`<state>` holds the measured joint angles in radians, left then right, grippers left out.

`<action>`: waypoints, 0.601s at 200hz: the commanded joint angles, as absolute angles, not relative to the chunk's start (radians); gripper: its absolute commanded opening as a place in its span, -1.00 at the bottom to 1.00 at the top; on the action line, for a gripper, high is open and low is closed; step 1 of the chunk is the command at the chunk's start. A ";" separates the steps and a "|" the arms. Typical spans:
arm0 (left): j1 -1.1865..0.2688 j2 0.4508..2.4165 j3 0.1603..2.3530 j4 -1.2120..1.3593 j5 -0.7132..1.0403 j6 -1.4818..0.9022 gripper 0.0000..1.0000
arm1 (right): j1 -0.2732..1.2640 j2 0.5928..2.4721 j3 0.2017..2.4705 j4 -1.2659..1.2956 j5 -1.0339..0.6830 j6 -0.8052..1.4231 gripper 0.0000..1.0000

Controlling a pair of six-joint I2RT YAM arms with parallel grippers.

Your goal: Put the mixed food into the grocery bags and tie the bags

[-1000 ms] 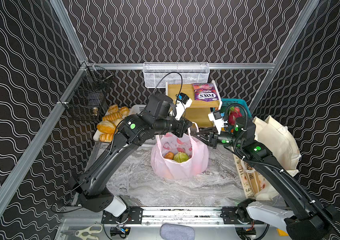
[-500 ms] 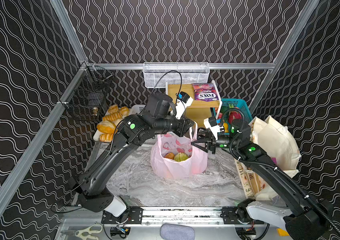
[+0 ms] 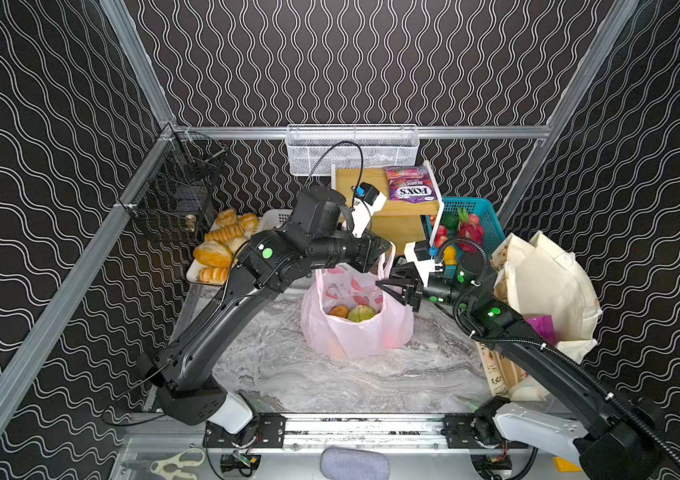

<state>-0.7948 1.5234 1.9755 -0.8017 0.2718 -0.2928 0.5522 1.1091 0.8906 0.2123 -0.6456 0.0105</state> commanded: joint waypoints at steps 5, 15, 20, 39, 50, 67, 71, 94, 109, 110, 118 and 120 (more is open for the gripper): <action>-0.796 1.501 1.945 -0.732 0.263 -0.336 -1.00 | 0.576 1.096 0.875 0.310 -0.483 -0.017 -0.48; -0.795 1.496 1.938 -0.725 0.260 -0.340 -1.00 | 0.583 1.092 0.869 0.319 -0.474 -0.018 -0.55; -0.796 1.495 1.935 -0.724 0.261 -0.342 -1.00 | 0.586 1.091 0.868 0.318 -0.474 -0.020 -0.62; -0.795 1.494 1.936 -0.726 0.246 -0.344 -1.00 | 0.593 1.086 0.860 0.332 -0.487 -0.007 -0.81; -0.795 1.490 1.932 -0.725 0.233 -0.345 -1.00 | 0.595 1.083 0.853 0.335 -0.481 -0.002 -0.92; -0.795 1.480 1.925 -0.719 0.215 -0.345 -1.00 | 0.600 1.080 0.843 0.337 -0.453 0.004 -1.00; -0.795 1.476 1.924 -0.719 0.210 -0.345 -1.00 | 0.601 1.078 0.840 0.336 -0.451 0.005 -1.00; -0.796 1.467 1.938 -0.755 0.158 -0.309 -0.14 | 0.601 1.075 0.831 0.338 -0.440 0.040 -1.00; -0.795 1.448 1.942 -0.793 0.082 -0.274 0.25 | 0.601 1.076 0.834 0.333 -0.443 0.071 -1.00; -0.795 1.447 1.941 -0.794 0.073 -0.271 0.28 | 0.601 1.077 0.834 0.332 -0.442 0.075 -1.00; -0.795 1.424 1.928 -0.804 0.024 -0.249 0.46 | 0.599 1.080 0.840 0.323 -0.434 0.092 -1.00; -0.795 1.419 1.925 -0.807 0.012 -0.239 0.51 | 0.598 1.081 0.842 0.319 -0.431 0.094 -1.00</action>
<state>-0.7948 1.4590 1.9316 -0.7780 0.1543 -0.3115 0.6003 1.0782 0.8326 0.3058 -0.4507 0.0395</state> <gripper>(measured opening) 0.603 0.049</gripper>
